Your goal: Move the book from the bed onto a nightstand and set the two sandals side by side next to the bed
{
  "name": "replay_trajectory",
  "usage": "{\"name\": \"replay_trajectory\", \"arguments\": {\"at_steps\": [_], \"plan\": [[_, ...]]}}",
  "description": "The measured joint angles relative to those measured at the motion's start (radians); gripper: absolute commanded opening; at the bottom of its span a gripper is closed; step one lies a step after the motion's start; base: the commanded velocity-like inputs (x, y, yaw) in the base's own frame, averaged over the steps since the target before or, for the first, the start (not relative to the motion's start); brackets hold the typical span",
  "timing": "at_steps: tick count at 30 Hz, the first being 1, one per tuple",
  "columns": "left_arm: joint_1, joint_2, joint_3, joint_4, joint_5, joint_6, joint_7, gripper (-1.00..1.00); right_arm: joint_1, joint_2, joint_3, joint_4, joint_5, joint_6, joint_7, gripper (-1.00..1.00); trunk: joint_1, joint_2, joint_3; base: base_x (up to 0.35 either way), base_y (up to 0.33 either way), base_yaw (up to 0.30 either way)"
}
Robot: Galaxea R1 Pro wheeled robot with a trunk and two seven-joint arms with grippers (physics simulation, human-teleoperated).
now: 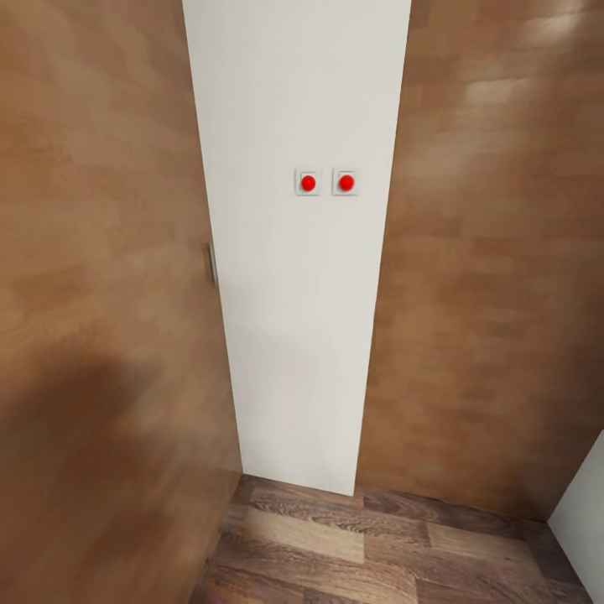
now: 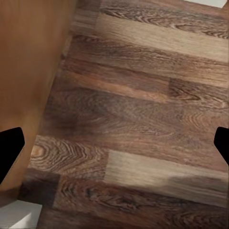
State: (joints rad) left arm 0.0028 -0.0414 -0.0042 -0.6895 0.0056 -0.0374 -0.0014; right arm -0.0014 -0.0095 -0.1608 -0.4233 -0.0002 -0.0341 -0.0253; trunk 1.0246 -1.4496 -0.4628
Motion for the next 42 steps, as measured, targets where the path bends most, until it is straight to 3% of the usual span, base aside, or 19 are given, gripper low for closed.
{"name": "replay_trajectory", "arguments": {"at_steps": [31,42], "plan": [[0.000,0.000,0.000,0.000,0.000,-0.001,0.000,1.00,0.000,0.000,0.000,0.000,0.000,0.000,0.000,1.00,0.000,0.000,0.000,0.124,0.004,-0.001],[0.000,0.000,0.000,0.001,0.000,0.001,0.000,1.00,0.000,0.000,0.000,0.000,0.000,0.000,0.000,1.00,0.000,0.000,0.000,0.273,0.000,0.000]]}}
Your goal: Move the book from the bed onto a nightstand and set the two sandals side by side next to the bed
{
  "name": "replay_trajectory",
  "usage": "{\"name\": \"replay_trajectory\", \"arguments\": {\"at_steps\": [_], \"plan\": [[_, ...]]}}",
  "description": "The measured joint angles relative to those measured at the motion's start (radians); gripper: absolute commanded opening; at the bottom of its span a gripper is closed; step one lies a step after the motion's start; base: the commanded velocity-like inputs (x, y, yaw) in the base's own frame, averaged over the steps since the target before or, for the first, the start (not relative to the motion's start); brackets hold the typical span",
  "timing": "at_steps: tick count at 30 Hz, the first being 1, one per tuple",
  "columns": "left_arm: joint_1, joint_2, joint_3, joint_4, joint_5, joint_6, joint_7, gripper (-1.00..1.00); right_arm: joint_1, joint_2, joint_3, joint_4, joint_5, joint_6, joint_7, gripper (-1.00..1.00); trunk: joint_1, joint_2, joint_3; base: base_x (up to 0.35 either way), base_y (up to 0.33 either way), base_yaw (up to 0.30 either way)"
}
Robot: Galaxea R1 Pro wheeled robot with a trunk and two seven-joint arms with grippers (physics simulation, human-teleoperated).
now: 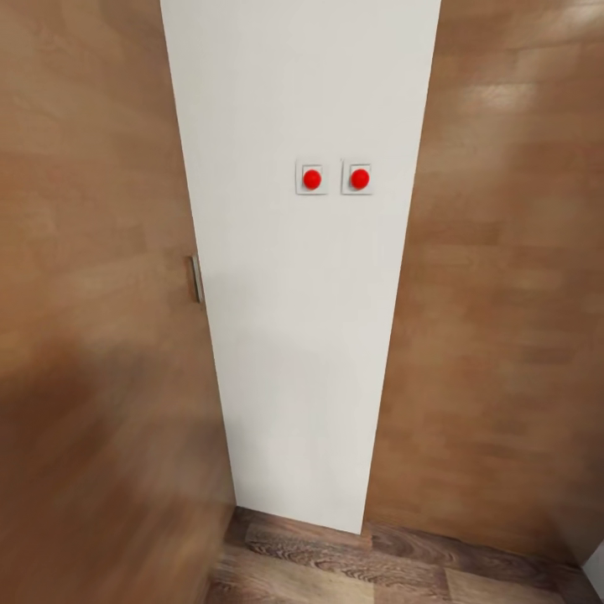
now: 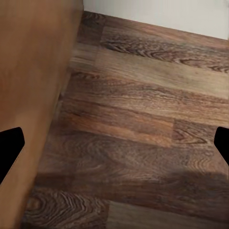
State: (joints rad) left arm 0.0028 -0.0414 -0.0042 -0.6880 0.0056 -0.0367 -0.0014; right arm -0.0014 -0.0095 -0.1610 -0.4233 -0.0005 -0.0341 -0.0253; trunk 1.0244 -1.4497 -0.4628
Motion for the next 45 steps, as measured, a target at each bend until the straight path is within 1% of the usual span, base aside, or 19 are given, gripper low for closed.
{"name": "replay_trajectory", "arguments": {"at_steps": [10,22,29,39,45], "plan": [[0.000,0.000,-0.001,0.000,0.000,-0.001,0.000,1.00,0.000,0.000,0.000,0.000,0.000,0.000,0.000,1.00,0.000,0.000,0.000,0.127,0.000,0.000],[0.000,0.000,-0.001,0.000,0.000,0.001,0.000,1.00,0.000,0.000,0.000,0.000,0.000,0.000,0.000,1.00,0.000,0.000,0.000,0.261,0.000,0.000],[0.000,0.000,-0.001,0.000,0.000,-0.001,0.000,1.00,0.000,0.000,0.000,0.000,0.000,0.000,0.000,1.00,0.000,0.000,0.000,0.066,-0.003,0.000],[0.000,-0.001,-0.001,0.000,0.000,0.000,0.000,1.00,0.000,0.000,0.000,0.000,0.000,0.000,0.000,1.00,0.000,0.000,0.000,0.190,-0.140,0.000],[0.000,0.000,-0.001,0.000,0.000,-0.001,0.000,1.00,0.000,0.000,0.000,0.000,0.000,0.000,0.000,1.00,0.000,0.000,0.000,0.087,-0.037,0.000]]}}
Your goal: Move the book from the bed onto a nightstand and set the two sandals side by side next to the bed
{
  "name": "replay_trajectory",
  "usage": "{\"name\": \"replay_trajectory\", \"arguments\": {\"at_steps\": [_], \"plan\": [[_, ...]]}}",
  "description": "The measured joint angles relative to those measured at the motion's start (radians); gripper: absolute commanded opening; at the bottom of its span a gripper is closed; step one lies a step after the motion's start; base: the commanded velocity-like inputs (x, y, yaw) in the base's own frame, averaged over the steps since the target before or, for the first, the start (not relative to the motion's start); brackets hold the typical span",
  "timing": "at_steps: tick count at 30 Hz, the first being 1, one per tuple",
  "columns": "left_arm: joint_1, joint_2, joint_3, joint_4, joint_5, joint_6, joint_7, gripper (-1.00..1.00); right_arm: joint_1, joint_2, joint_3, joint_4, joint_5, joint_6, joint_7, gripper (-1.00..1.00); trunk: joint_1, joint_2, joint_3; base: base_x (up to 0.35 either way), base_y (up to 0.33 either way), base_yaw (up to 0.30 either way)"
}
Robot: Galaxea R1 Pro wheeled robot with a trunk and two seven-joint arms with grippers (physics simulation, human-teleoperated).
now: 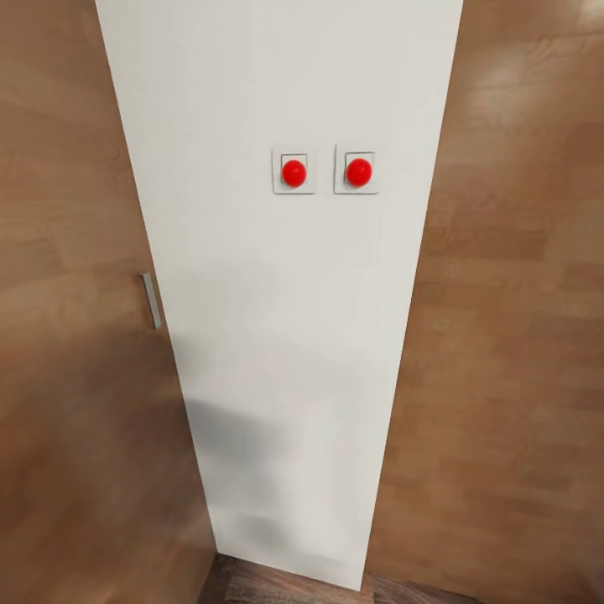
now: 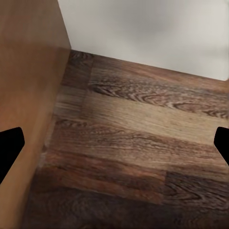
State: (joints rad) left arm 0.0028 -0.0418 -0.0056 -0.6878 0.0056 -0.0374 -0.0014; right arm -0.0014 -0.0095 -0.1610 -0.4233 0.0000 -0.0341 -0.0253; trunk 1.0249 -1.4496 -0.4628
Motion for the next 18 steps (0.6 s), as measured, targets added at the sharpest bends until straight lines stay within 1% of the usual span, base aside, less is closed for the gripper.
{"name": "replay_trajectory", "arguments": {"at_steps": [4,7,18], "plan": [[0.000,0.000,0.001,0.000,0.000,-0.001,0.000,1.00,0.000,0.000,0.000,0.000,0.000,0.000,0.000,1.00,0.000,0.000,0.000,0.023,-0.004,0.000],[0.000,0.000,0.001,0.000,0.000,-0.001,0.000,1.00,0.000,0.000,0.000,0.000,0.000,0.000,0.000,1.00,0.000,0.000,0.000,0.117,0.052,0.000],[0.000,0.000,0.001,0.000,0.000,0.001,0.000,1.00,0.000,0.000,0.000,0.000,0.000,0.000,0.000,1.00,0.000,0.000,0.000,0.235,0.129,0.000]]}}
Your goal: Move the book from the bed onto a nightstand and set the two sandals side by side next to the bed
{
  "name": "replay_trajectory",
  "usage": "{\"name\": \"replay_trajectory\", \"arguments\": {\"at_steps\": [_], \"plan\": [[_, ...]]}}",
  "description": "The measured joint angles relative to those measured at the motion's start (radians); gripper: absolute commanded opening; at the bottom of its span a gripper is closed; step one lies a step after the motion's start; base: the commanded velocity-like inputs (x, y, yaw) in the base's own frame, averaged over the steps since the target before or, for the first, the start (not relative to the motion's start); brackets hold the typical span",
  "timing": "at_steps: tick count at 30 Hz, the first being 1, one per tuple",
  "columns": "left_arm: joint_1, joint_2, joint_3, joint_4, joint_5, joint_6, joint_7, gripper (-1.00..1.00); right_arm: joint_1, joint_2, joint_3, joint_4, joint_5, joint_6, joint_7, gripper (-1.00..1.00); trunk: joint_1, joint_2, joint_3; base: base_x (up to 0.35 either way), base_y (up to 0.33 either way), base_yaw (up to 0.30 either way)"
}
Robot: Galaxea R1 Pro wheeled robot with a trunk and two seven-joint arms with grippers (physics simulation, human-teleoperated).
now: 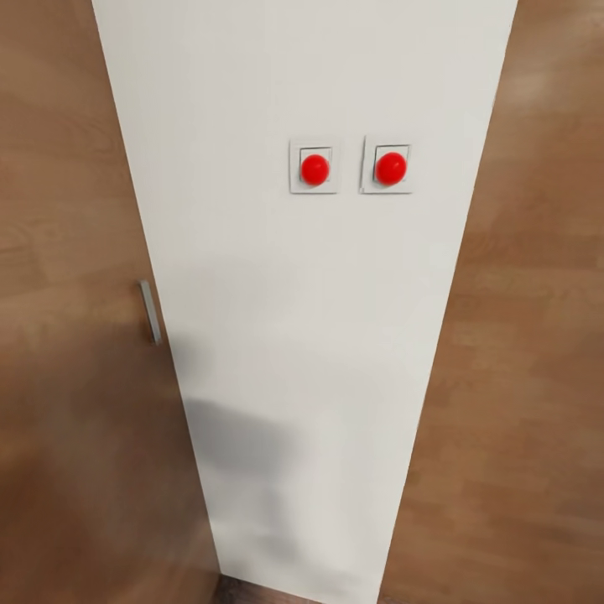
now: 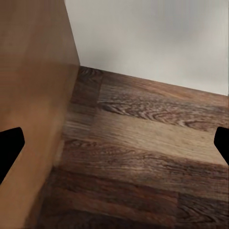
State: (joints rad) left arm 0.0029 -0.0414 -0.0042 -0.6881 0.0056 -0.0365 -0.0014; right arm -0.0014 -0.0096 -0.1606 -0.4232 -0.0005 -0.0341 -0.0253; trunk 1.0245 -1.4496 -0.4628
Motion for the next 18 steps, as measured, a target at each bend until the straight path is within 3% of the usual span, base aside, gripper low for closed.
{"name": "replay_trajectory", "arguments": {"at_steps": [11,18], "plan": [[0.000,-0.001,-0.001,0.000,0.000,-0.002,0.000,1.00,0.000,0.000,0.000,0.000,0.000,0.000,0.000,1.00,0.000,0.000,0.000,0.095,0.032,0.000],[0.000,-0.001,-0.001,0.000,0.000,-0.002,0.000,1.00,0.000,0.000,-0.001,0.000,0.000,0.000,0.000,1.00,0.000,0.000,0.000,0.148,-0.101,0.000]]}}
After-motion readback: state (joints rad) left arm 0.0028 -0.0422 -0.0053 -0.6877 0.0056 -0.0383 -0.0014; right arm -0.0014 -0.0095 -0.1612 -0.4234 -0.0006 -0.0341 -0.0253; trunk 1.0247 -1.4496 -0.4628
